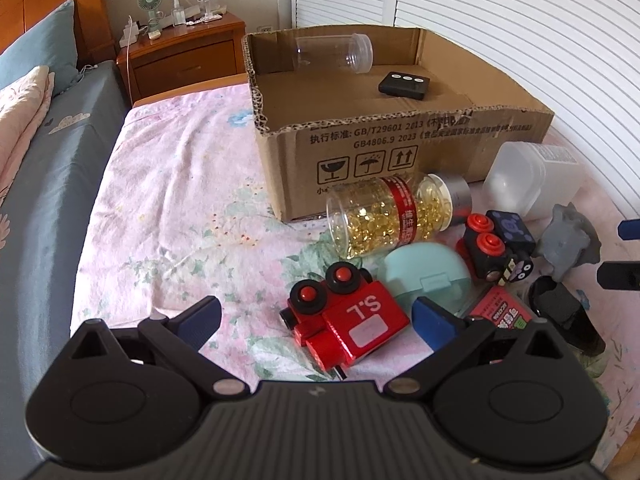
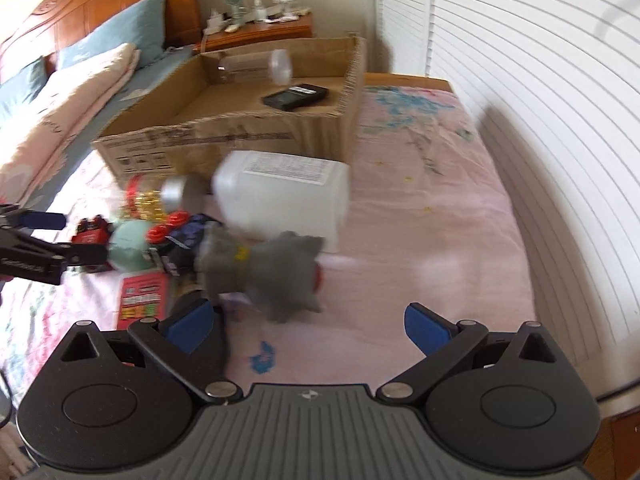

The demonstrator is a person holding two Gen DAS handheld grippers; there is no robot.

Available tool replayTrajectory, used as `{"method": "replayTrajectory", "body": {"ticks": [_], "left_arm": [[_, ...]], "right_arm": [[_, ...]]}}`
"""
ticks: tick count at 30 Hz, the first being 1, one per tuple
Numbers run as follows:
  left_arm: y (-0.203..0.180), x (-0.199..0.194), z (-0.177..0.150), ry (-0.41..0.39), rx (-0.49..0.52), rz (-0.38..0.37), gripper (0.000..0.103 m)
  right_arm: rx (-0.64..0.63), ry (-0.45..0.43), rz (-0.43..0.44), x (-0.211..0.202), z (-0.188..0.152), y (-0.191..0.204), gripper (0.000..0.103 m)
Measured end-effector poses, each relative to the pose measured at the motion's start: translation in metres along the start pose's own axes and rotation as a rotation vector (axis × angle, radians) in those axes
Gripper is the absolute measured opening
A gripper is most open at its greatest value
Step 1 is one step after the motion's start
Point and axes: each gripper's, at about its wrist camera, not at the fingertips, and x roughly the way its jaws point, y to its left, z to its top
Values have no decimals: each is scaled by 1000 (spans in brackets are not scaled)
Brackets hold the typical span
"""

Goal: Organize rigid objects
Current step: 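Move the right tool to the gray cat figure while the left tool approaches the red train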

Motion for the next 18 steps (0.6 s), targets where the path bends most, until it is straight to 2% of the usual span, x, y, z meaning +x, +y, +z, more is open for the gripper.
{"method": "replayTrajectory", "body": {"ticks": [5, 9, 12, 18], "left_arm": [[0, 0, -1, 0, 4, 2, 101], [2, 1, -3, 3, 0, 6, 101], [6, 2, -7, 20, 5, 35, 101], [19, 1, -16, 44, 30, 96, 101]], "right_arm": [[-25, -23, 2, 9, 15, 19, 103], [-28, -5, -43, 28, 20, 23, 103], [-63, 10, -109, 35, 14, 20, 103], [-39, 14, -58, 28, 7, 6, 103]]}}
